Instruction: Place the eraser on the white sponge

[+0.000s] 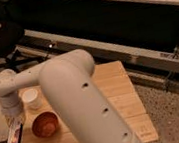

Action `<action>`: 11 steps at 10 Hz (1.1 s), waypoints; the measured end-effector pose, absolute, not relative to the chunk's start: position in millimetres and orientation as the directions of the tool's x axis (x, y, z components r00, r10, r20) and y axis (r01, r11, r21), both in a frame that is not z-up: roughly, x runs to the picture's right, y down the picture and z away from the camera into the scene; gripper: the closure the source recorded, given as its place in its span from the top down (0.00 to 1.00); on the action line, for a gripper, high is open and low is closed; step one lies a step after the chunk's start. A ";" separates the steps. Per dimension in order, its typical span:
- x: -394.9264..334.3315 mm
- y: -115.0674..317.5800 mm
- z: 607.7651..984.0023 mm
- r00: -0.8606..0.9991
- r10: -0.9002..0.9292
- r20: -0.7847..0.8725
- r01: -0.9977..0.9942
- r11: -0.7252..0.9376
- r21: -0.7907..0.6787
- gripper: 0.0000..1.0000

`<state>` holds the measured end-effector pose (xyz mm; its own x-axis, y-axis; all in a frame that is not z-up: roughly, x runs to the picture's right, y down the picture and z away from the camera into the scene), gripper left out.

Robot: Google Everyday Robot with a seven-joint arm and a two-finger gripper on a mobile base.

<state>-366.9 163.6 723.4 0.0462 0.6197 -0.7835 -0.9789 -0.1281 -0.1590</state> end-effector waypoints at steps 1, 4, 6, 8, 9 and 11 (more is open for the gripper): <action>-326.9 148.1 709.7 0.000 0.641 -0.768 -0.975 -0.170 -0.142 0.00; -224.5 131.0 670.4 -0.117 0.664 -0.738 -0.960 -0.267 -0.088 0.00; -155.0 138.0 664.3 -0.219 0.637 -0.739 -0.946 -0.323 0.002 0.00; -84.8 150.2 686.0 -0.337 0.580 -0.742 -0.922 -0.364 0.133 0.00; -59.5 151.5 701.0 -0.376 0.564 -0.736 -0.910 -0.374 0.178 0.00; -23.0 154.5 728.7 -0.420 0.540 -0.729 -0.895 -0.380 0.234 0.00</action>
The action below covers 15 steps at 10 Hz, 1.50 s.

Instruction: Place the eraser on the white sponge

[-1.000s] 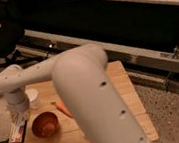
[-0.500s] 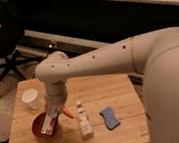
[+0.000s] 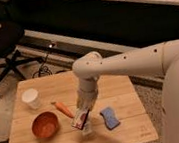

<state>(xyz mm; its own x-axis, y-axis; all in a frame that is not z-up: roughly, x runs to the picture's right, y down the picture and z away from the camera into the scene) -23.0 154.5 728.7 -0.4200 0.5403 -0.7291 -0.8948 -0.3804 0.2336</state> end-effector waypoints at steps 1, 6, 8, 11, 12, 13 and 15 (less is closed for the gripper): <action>-6.3 158.7 739.1 -0.439 0.525 -0.729 -0.887 -0.385 0.256 0.00; 77.4 195.9 753.4 -0.515 0.441 -0.735 -0.845 -0.407 0.348 0.00; 103.6 199.3 746.5 -0.524 0.426 -0.737 -0.836 -0.421 0.351 0.00; 109.0 205.8 747.3 -0.513 0.406 -0.756 -0.840 -0.420 0.344 0.00; 105.5 208.2 750.9 -0.507 0.398 -0.765 -0.841 -0.420 0.340 0.00; 101.4 209.2 755.5 -0.503 0.391 -0.771 -0.842 -0.422 0.336 0.00; 90.0 207.1 766.7 -0.495 0.384 -0.780 -0.845 -0.423 0.328 0.03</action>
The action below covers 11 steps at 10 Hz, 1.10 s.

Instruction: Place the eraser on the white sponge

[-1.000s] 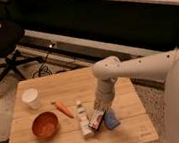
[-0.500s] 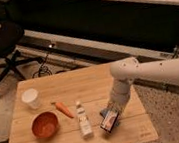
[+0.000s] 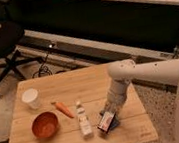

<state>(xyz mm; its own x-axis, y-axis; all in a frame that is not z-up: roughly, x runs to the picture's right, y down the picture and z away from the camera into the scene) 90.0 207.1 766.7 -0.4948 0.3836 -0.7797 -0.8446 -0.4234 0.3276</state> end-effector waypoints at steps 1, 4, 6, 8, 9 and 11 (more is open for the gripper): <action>87.8 206.0 771.5 -0.496 0.378 -0.781 -0.843 -0.424 0.331 0.11; 87.4 210.3 781.8 -0.502 0.358 -0.787 -0.848 -0.381 0.368 0.42; 92.1 215.9 784.2 -0.510 0.341 -0.790 -0.847 -0.357 0.393 0.62; 93.5 220.8 785.7 -0.513 0.328 -0.793 -0.847 -0.340 0.408 0.78; 94.7 222.8 786.1 -0.518 0.322 -0.793 -0.845 -0.340 0.413 0.80; 96.8 223.6 787.5 -0.530 0.320 -0.785 -0.835 -0.359 0.417 0.80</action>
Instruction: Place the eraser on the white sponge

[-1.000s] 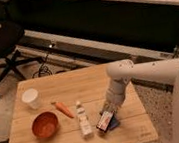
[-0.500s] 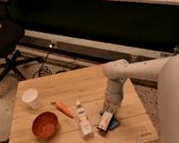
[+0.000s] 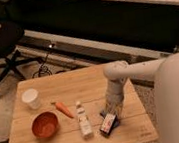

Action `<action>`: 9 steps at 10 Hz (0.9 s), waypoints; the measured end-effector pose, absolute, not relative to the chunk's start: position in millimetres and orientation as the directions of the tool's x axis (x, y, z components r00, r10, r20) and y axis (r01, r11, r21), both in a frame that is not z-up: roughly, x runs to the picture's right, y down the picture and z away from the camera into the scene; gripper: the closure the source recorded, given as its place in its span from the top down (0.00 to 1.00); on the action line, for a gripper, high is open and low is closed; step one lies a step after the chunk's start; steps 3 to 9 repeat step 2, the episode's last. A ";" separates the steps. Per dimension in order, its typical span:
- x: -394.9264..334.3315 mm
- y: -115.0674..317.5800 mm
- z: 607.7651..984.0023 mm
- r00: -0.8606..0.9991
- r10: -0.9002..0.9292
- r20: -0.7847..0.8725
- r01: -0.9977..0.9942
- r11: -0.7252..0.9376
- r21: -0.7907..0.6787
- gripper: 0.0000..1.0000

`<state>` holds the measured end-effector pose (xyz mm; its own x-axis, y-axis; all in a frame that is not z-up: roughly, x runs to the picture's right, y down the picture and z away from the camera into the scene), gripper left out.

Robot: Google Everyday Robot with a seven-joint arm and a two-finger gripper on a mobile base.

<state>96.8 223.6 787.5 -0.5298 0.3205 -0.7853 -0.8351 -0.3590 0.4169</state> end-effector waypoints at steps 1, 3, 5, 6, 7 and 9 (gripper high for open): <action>95.8 217.5 788.7 -0.543 0.333 -0.771 -0.821 -0.402 0.405 0.80; 95.8 212.3 789.3 -0.552 0.344 -0.759 -0.811 -0.434 0.393 0.80; 95.8 212.3 789.3 -0.552 0.344 -0.759 -0.811 -0.434 0.393 0.80; 95.8 212.3 789.3 -0.552 0.344 -0.759 -0.811 -0.434 0.393 0.80; 95.8 212.3 789.3 -0.552 0.344 -0.759 -0.811 -0.434 0.393 0.80; 95.8 212.3 789.3 -0.552 0.344 -0.759 -0.811 -0.434 0.393 0.80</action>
